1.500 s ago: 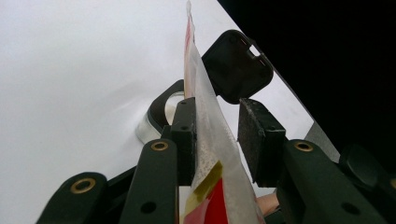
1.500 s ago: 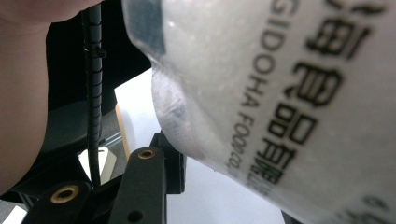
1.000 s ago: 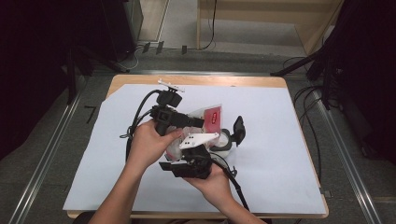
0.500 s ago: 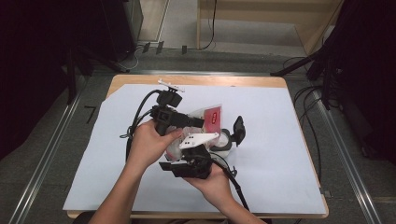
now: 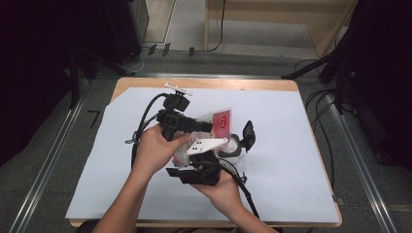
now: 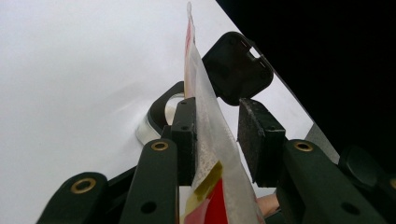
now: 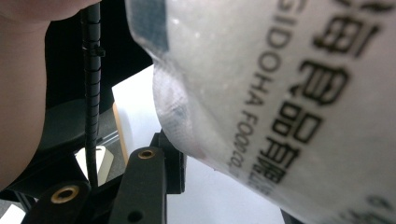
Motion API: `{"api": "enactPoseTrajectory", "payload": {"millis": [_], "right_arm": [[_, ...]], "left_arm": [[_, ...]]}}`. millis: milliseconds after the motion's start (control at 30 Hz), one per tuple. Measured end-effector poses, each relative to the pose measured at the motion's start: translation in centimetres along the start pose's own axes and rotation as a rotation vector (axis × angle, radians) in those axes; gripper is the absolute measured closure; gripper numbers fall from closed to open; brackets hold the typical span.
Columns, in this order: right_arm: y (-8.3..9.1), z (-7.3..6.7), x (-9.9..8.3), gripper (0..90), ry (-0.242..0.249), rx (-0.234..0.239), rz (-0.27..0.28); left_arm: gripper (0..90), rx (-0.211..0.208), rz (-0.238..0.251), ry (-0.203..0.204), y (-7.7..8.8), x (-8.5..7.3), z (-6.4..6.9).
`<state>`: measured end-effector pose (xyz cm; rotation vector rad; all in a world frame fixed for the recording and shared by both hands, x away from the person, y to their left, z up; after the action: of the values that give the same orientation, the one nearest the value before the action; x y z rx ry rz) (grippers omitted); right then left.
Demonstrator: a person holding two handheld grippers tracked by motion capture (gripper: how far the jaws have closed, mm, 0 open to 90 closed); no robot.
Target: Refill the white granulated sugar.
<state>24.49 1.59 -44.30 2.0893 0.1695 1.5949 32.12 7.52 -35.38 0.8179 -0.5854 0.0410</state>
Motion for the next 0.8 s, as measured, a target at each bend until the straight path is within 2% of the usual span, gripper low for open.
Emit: {"api": "enactPoseTrajectory", "payload": {"millis": [800], "right_arm": [[-0.02,-0.02,-0.01,63.6,0.0,-0.002,0.0]], "left_arm": [[69.2,0.006,0.003,0.0,-0.01,-0.05,0.11]]}}
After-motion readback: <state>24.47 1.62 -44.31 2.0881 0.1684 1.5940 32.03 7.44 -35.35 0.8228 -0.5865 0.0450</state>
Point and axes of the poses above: each handheld gripper's, and its own axes: y roughly backward along the jaws, x roughly out of its top, z roughly to its right, the point moved 4 cm from there along -y, roughly forward along the jaws, and after that the axes turned 10 degrees about y, right-handed, at the moved point
